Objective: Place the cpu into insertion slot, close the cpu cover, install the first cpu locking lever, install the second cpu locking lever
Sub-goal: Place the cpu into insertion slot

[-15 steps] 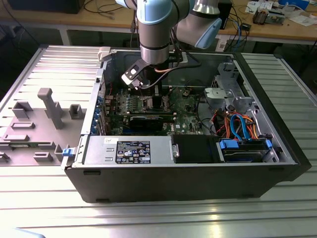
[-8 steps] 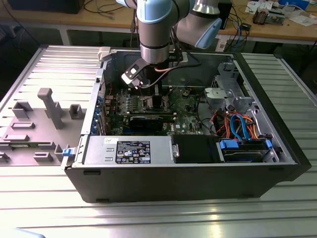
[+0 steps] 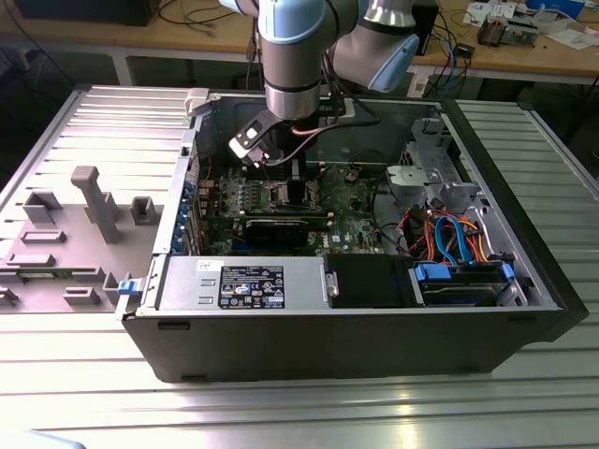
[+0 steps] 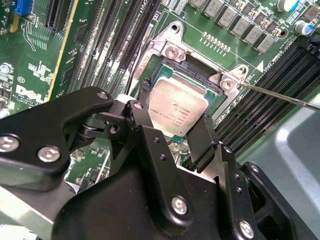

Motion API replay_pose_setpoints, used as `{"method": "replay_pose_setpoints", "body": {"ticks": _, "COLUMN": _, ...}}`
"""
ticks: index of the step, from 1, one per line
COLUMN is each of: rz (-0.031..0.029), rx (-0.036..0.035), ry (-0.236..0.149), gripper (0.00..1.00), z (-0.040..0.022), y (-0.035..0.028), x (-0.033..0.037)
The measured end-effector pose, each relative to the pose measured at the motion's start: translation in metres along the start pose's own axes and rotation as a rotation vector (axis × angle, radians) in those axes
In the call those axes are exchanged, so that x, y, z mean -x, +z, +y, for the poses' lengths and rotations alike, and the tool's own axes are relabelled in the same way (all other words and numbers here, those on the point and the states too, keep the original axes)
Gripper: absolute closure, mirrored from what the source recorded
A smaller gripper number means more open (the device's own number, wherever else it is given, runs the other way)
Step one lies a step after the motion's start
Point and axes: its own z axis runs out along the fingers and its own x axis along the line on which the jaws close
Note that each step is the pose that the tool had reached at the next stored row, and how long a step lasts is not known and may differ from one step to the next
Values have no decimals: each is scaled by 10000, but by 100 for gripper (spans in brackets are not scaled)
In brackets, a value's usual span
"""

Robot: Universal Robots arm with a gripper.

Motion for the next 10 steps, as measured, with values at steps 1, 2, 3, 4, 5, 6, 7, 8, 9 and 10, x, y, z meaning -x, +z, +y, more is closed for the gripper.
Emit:
{"method": "replay_pose_setpoints", "body": {"ticks": 1, "rz": 1, "rx": -1, "ry": 12, "gripper": 46, "z": 0, "y": 1, "x": 0}}
{"method": "replay_pose_setpoints", "body": {"ticks": 2, "rz": 7, "rx": 0, "ry": 16, "gripper": 46, "z": -1, "y": 3, "x": 0}}
{"method": "replay_pose_setpoints", "body": {"ticks": 3, "rz": 9, "rx": 0, "ry": 17, "gripper": 46, "z": -1, "y": 5, "x": -1}}
{"method": "replay_pose_setpoints", "body": {"ticks": 4, "rz": 11, "rx": 0, "ry": 17, "gripper": 46, "z": -1, "y": 6, "x": -1}}
{"method": "replay_pose_setpoints", "body": {"ticks": 5, "rz": 13, "rx": -1, "ry": 17, "gripper": 46, "z": -1, "y": 7, "x": -1}}
{"method": "replay_pose_setpoints", "body": {"ticks": 6, "rz": 16, "rx": 0, "ry": 17, "gripper": 46, "z": -1, "y": 9, "x": -1}}
{"method": "replay_pose_setpoints", "body": {"ticks": 7, "rz": 24, "rx": 0, "ry": 19, "gripper": 46, "z": -1, "y": 12, "x": -1}}
{"method": "replay_pose_setpoints", "body": {"ticks": 8, "rz": 33, "rx": 1, "ry": 19, "gripper": 46, "z": -1, "y": 15, "x": -2}}
{"method": "replay_pose_setpoints", "body": {"ticks": 9, "rz": 39, "rx": -1, "ry": 18, "gripper": 46, "z": -1, "y": 18, "x": -2}}
{"method": "replay_pose_setpoints", "body": {"ticks": 10, "rz": 44, "rx": -1, "ry": 19, "gripper": 46, "z": -2, "y": 19, "x": -2}}
